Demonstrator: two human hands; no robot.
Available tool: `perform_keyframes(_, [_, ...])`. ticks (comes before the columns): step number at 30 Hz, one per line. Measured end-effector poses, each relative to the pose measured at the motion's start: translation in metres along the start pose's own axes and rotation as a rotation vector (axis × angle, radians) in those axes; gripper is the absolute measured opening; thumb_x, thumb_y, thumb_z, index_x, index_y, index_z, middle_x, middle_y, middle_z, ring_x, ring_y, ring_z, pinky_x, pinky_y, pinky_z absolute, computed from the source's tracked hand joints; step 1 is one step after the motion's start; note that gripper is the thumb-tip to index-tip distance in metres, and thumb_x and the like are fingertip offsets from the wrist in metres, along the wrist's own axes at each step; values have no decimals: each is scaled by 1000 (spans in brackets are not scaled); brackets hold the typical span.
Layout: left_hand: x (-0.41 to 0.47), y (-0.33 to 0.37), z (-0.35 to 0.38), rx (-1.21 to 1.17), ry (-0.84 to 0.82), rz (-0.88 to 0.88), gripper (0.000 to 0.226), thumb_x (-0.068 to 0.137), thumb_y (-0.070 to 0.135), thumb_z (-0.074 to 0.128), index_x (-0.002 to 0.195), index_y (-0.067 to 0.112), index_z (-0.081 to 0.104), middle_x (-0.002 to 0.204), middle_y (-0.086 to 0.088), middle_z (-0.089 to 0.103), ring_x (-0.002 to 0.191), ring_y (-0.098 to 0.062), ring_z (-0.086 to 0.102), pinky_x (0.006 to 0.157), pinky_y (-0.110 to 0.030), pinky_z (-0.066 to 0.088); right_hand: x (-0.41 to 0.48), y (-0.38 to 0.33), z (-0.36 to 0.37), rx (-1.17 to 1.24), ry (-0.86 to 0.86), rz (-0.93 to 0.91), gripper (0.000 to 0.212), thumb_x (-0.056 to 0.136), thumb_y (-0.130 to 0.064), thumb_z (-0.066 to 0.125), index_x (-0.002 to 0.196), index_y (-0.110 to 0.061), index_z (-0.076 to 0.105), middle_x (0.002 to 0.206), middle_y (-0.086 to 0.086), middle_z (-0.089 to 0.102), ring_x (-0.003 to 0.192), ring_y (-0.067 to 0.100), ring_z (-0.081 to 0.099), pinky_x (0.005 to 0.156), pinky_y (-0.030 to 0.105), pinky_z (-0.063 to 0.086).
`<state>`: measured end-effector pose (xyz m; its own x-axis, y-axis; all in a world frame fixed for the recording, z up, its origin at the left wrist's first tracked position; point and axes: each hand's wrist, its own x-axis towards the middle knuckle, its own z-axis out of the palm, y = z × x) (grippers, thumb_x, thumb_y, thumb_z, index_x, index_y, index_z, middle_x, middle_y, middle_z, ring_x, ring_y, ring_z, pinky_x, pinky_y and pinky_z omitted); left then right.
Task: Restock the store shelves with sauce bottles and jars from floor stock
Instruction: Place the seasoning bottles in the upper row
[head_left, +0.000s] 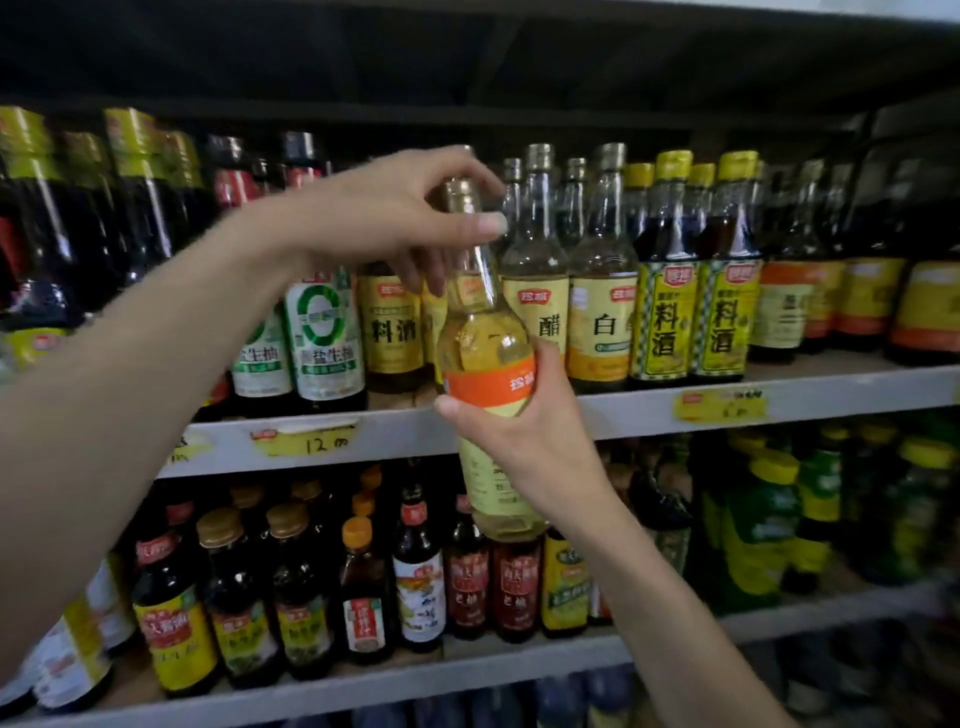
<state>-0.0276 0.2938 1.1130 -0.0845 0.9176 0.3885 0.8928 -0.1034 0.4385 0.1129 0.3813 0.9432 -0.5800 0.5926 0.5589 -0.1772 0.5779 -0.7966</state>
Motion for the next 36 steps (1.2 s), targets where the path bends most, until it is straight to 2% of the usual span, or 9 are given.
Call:
perform_keyframes(3, [16,9,41,61,254,-44,54,83,62,61,113,18,52,82,4,62,56,-9,62,50,-26,48,-2,4,-12,-1,49,26,79,62,-62,80,124,-41,36,100,-20,58,86,-13,59,62,10,51])
perform_keyframes(5, [27,15,54,108,378,21,34,87,53,63,94,21,55,77,8,59,61,-4,55,55,-26,40,-3,8,-23,13,-11,50,90,57,-67,78,130,-40,33,104,-19,59,87,-12,60,63,11,51])
perform_keyframes(8, [37,28,56,49,356,54,20,91,39,63,87,20,58,74,5,60,61,-5,55,55,-25,44,-4,10,-47,206,-148,95,91,65,-73,71,140,-37,35,118,-20,64,103,-9,62,86,23,51])
perform_keyframes(10, [38,34,53,-66,289,83,14,92,35,62,84,25,56,64,10,57,54,-1,53,50,-18,43,-3,13,-66,368,-166,132,77,78,-66,60,143,-29,42,129,-15,63,120,2,57,105,38,43])
perform_keyframes(12, [40,37,51,-105,257,111,13,93,35,61,84,28,55,62,14,59,55,2,54,50,-13,44,-4,15,-80,417,-147,123,56,85,-53,57,135,-27,53,130,-10,64,123,8,57,110,44,38])
perform_keyframes(22, [44,43,57,-100,198,123,12,94,31,61,89,22,56,66,9,56,57,-3,53,52,-18,45,-7,23,-89,381,-156,122,64,87,-48,59,143,-21,47,136,-5,60,126,10,54,110,43,40])
perform_keyframes(28, [50,44,57,-91,209,119,14,93,34,61,91,21,56,74,1,56,62,-10,55,55,-23,46,-8,23,-91,340,-179,82,56,87,-46,61,138,-27,51,128,-12,64,119,3,59,99,29,47])
perform_keyframes(33, [71,60,73,-80,213,182,18,92,34,62,94,17,57,62,11,59,54,-1,55,48,-16,45,-13,20,-113,311,-57,38,47,88,-39,61,133,-24,56,125,-9,67,117,7,61,99,33,49])
perform_keyframes(36, [87,69,83,-104,222,237,14,92,33,63,91,21,56,67,8,59,57,-1,57,51,-20,46,-20,19,-126,256,19,8,41,86,-45,59,126,-35,58,122,-17,67,113,-1,61,89,20,52])
